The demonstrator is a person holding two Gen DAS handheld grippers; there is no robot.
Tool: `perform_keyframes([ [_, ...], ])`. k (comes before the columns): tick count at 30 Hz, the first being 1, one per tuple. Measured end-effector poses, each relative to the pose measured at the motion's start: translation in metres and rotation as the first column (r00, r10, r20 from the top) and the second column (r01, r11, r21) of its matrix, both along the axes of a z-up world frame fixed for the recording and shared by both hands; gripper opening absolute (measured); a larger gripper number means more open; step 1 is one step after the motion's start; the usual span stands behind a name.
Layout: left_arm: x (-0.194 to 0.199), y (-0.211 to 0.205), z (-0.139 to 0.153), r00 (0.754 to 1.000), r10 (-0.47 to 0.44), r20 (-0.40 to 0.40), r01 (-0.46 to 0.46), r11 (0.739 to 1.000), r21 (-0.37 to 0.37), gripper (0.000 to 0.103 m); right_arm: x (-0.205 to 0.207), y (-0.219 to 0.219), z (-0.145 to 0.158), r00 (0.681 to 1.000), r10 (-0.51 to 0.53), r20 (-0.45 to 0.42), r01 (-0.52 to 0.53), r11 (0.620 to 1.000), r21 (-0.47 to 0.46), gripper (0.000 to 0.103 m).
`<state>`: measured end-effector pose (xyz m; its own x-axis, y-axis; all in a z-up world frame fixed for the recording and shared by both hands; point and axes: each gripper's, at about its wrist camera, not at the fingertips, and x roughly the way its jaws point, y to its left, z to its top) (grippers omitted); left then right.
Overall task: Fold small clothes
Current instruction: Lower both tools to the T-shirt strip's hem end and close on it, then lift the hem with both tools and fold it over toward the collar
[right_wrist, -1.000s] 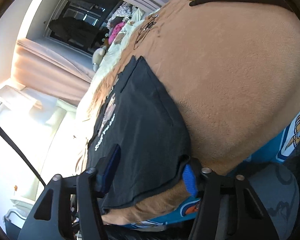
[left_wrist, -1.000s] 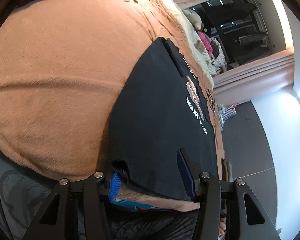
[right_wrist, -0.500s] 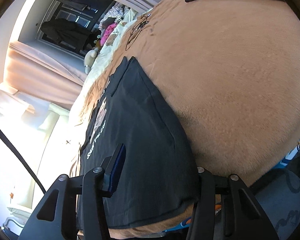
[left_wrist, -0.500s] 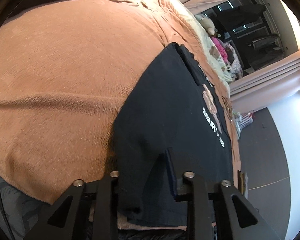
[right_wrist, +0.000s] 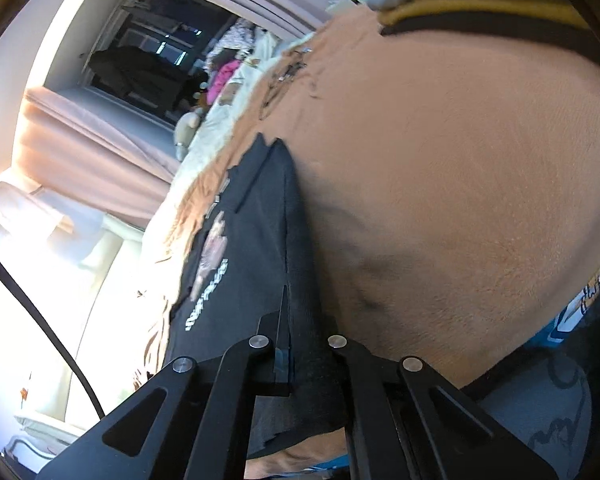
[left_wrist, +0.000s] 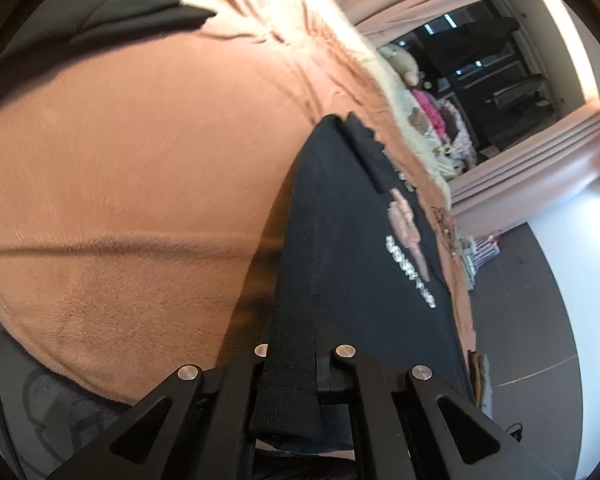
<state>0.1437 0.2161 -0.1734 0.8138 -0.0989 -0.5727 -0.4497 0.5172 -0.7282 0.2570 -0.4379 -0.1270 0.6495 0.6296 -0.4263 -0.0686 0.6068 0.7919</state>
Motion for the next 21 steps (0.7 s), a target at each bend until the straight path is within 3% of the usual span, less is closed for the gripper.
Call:
perform_keyframes([
  [9, -0.036, 0.008, 0.042, 0.995, 0.003, 0.095, -0.004, 1.000, 0.003, 0.002, -0.047, -0.011, 0.036, 0.996, 0.018, 0.083, -0.021, 0.999, 0.038, 0.000],
  [21, -0.118, -0.007, 0.082, 0.985, -0.022, 0.173, 0.020, 1.000, 0.010, 0.002, -0.114, -0.049, 0.053, 0.986, 0.073, 0.150, -0.078, 0.997, 0.024, 0.000],
])
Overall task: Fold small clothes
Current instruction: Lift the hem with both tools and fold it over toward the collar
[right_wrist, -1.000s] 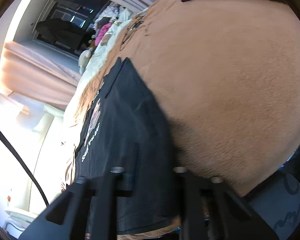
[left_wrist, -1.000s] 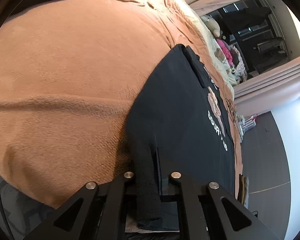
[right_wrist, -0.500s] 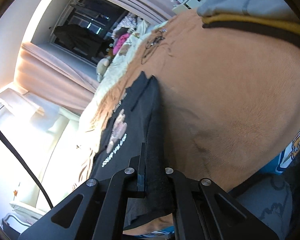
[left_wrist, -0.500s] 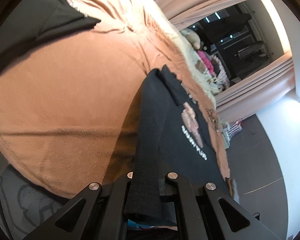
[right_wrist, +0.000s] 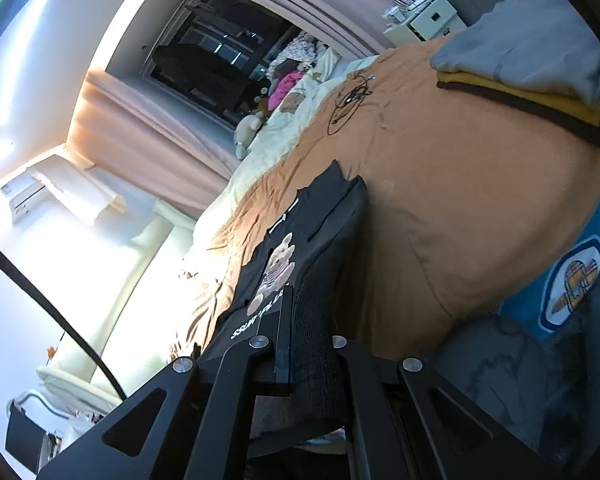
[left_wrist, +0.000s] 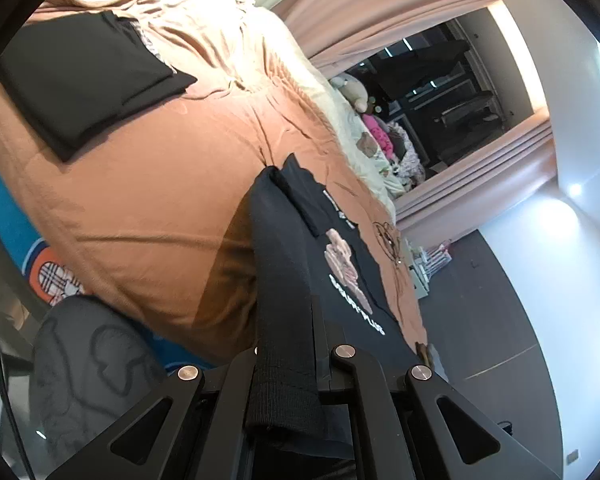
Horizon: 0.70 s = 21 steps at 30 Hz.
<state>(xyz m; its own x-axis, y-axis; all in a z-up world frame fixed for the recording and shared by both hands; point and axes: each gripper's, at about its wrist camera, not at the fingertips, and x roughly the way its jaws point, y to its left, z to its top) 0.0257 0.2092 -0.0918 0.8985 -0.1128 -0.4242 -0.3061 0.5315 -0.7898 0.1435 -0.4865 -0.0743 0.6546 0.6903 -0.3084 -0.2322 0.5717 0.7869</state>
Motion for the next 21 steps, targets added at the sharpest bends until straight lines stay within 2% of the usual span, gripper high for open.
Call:
perform_keyframes([
  [5, -0.037, -0.009, 0.012, 0.999, -0.015, 0.032, 0.014, 0.999, 0.029, 0.002, -0.010, -0.012, 0.006, 0.999, 0.024, 0.023, -0.023, 1.000, -0.009, 0.000],
  [12, -0.078, -0.021, 0.009, 0.999, -0.025, 0.040, 0.022, 0.998, 0.065, 0.002, -0.028, -0.028, 0.009, 0.997, 0.056, 0.046, -0.055, 0.998, -0.032, 0.000],
  [21, -0.103, -0.032, 0.003, 0.998, -0.058, 0.016, 0.056, 0.992, 0.109, 0.002, -0.031, -0.044, 0.011, 0.994, 0.088, 0.061, -0.085, 0.995, -0.057, 0.000],
])
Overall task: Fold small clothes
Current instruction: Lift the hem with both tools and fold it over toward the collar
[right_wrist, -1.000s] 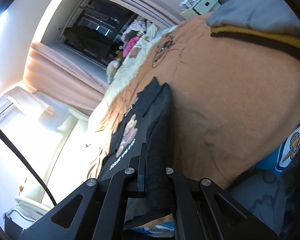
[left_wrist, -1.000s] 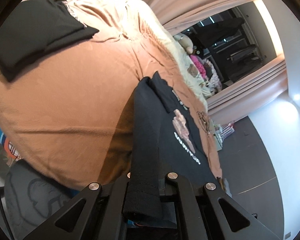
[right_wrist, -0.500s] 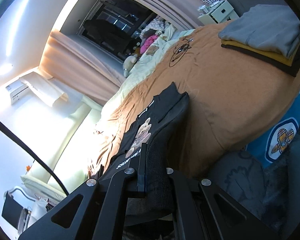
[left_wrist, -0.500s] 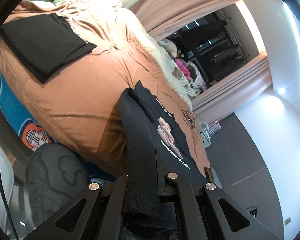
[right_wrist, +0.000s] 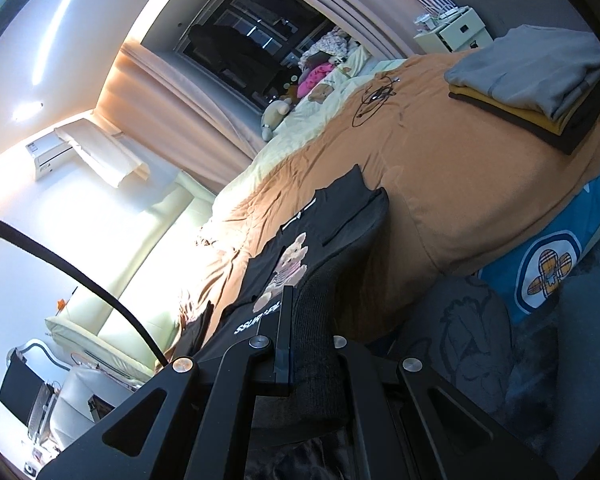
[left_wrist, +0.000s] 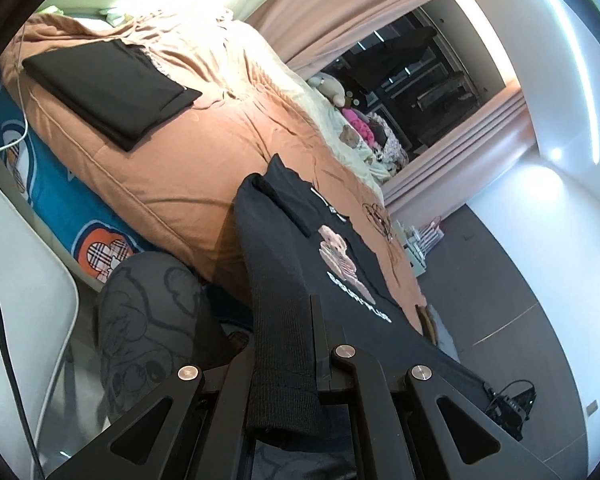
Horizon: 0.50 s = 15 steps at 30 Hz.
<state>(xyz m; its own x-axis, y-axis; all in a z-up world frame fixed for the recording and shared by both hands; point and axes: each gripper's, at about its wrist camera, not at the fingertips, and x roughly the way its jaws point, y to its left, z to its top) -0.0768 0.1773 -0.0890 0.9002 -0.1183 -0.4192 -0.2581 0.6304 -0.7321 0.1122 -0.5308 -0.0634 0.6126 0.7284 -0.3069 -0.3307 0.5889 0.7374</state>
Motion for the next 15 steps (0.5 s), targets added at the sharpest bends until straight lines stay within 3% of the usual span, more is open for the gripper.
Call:
perform_keyframes([
  [7, 0.032, 0.009, 0.022, 1.000, -0.014, 0.010, 0.013, 0.999, 0.033, 0.002, 0.038, 0.013, 0.011, 1.000, 0.009, 0.019, -0.009, 1.000, -0.022, 0.000],
  [15, 0.094, 0.033, 0.070, 0.999, -0.025, 0.030, 0.022, 0.995, 0.097, 0.002, 0.096, 0.038, 0.037, 0.997, 0.012, 0.072, -0.008, 0.998, -0.060, 0.000],
])
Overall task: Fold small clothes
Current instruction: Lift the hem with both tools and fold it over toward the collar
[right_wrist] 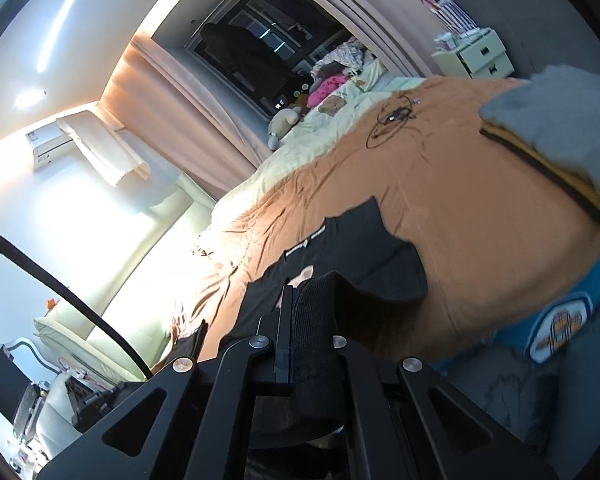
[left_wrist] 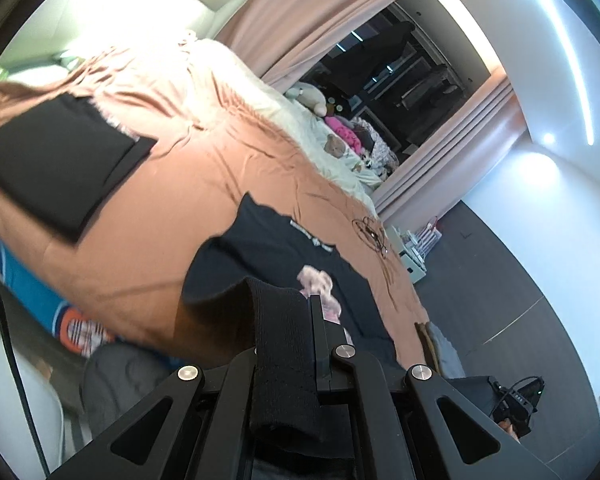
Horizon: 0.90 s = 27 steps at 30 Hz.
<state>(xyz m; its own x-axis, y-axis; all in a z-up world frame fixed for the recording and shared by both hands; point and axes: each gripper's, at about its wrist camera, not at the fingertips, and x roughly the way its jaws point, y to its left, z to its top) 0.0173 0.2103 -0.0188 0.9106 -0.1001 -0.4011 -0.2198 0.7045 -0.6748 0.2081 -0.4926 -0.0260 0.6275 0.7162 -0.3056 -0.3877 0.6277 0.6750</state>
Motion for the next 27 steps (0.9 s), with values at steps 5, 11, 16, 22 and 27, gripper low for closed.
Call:
perform_keyframes([
  [5, 0.050, 0.018, 0.021, 1.000, -0.007, -0.022, 0.008, 0.999, 0.041, 0.002, 0.043, 0.021, 0.011, 1.000, 0.003, 0.012, -0.002, 0.999, -0.039, 0.000],
  [11, 0.110, 0.041, 0.033, 0.999, -0.008, -0.052, 0.011, 0.998, 0.063, 0.002, 0.095, 0.055, 0.024, 1.000, -0.014, 0.022, 0.016, 0.995, -0.099, 0.000],
  [16, 0.167, 0.060, 0.028, 0.995, -0.006, -0.103, 0.013, 0.997, 0.074, 0.002, 0.135, 0.080, 0.022, 1.000, -0.026, -0.007, 0.025, 0.991, -0.130, 0.000],
  [22, 0.225, 0.077, 0.012, 0.985, 0.003, -0.175, 0.010, 0.997, 0.075, 0.002, 0.185, 0.112, 0.018, 0.997, -0.044, -0.063, 0.032, 0.984, -0.176, 0.000],
  [27, 0.266, 0.091, -0.009, 0.972, 0.013, -0.236, 0.003, 0.998, 0.066, 0.002, 0.227, 0.141, 0.013, 0.991, -0.056, -0.120, 0.030, 0.977, -0.211, 0.000],
])
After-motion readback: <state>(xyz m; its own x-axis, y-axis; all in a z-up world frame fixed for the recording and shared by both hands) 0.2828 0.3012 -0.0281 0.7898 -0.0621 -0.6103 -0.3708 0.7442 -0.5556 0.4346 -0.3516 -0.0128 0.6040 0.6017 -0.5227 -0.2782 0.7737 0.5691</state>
